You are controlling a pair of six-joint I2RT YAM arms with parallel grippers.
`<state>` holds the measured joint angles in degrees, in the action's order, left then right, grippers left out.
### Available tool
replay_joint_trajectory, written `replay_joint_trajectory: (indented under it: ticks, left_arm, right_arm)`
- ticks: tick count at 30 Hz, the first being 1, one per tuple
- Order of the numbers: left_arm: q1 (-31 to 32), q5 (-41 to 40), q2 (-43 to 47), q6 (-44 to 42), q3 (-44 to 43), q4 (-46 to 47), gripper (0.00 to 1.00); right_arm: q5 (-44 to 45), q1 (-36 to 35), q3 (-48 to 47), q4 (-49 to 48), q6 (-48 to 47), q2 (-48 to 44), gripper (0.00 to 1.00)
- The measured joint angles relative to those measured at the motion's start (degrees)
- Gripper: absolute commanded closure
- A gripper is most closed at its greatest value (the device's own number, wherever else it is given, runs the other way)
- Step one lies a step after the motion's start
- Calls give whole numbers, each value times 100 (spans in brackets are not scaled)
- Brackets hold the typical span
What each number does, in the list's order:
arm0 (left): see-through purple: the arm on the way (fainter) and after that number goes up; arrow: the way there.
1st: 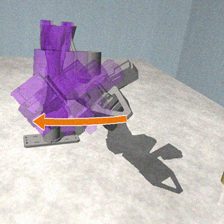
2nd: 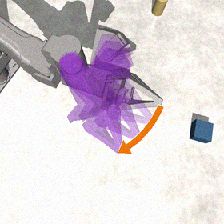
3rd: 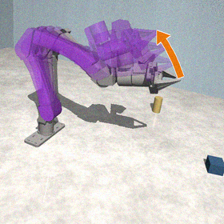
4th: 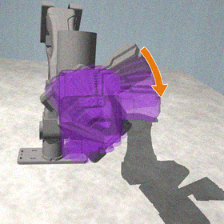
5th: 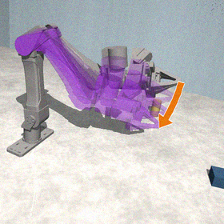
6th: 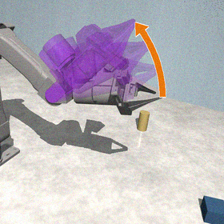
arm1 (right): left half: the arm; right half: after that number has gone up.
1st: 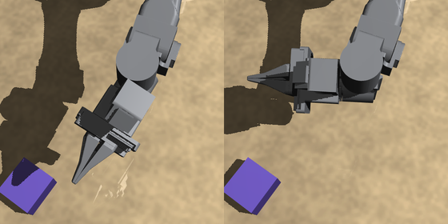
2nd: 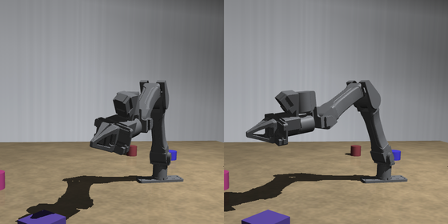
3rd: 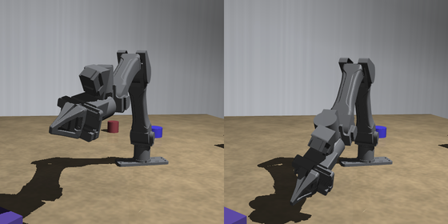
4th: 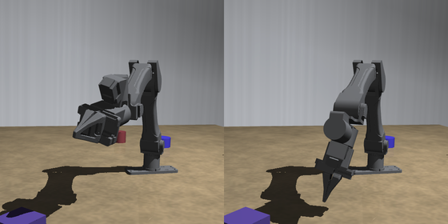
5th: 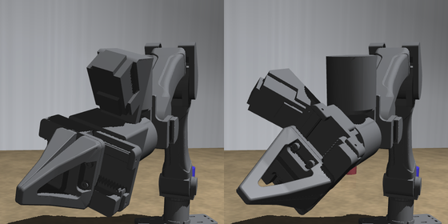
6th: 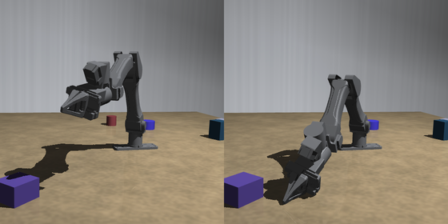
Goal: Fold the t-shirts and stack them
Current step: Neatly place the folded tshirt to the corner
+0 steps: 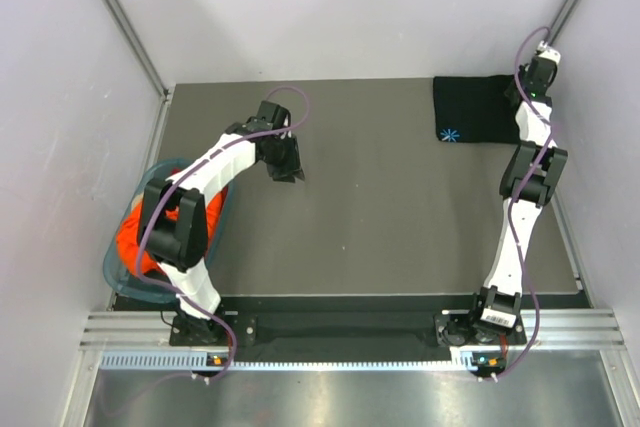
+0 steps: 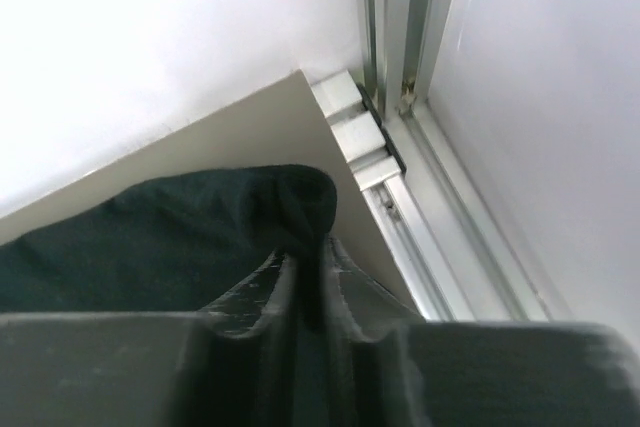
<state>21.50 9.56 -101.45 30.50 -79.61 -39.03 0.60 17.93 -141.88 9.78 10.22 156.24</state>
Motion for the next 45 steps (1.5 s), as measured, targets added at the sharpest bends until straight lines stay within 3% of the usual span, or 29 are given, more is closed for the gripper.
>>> replay_joint_trajectory:
  ticks: [4, 5, 13, 23, 28, 33, 37, 40, 41, 45]
  left_arm:
    - [4, -24, -11, 9, -20, -13, 64]
    - [7, -28, -11, 9, -22, -15, 64]
    - [26, -173, 278, -24, 9, -227, 64]
    - [31, -151, 2538, -280, 1025, -455, 61]
    - [31, 339, 3477, -358, 1803, -540, 59]
    - [31, 671, 4142, -341, 2275, -584, 58]
    - [31, 734, 4284, -339, 2277, -608, 57]
    - [31, 730, 4330, -278, 2288, -608, 56]
    - [33, 730, 4363, -225, 2317, -599, 56]
    - [33, 761, 4422, -90, 2487, -603, 54]
  right_arm:
    - [20, 0, -20, -114, 66, 0, 81]
    - [35, 0, -31, -120, 90, 0, 74]
    - [258, 13, -22, 380, 275, -199, 56]
    - [367, -310, 1469, 1952, 621, -3112, 50]
    - [293, -1388, 3106, 2243, 745, -5069, 46]
    - [17, -2868, 5407, 2245, 1167, -6592, 42]
    - [-68, -3421, 7517, 2225, 1722, -7604, 41]
    - [-85, -3622, 8765, 2284, 2149, -8352, 29]
    - [-85, -3661, 9119, 2284, 2291, -8631, 1]
    - [-177, -3705, 9932, 2277, 2562, -9715, 0]
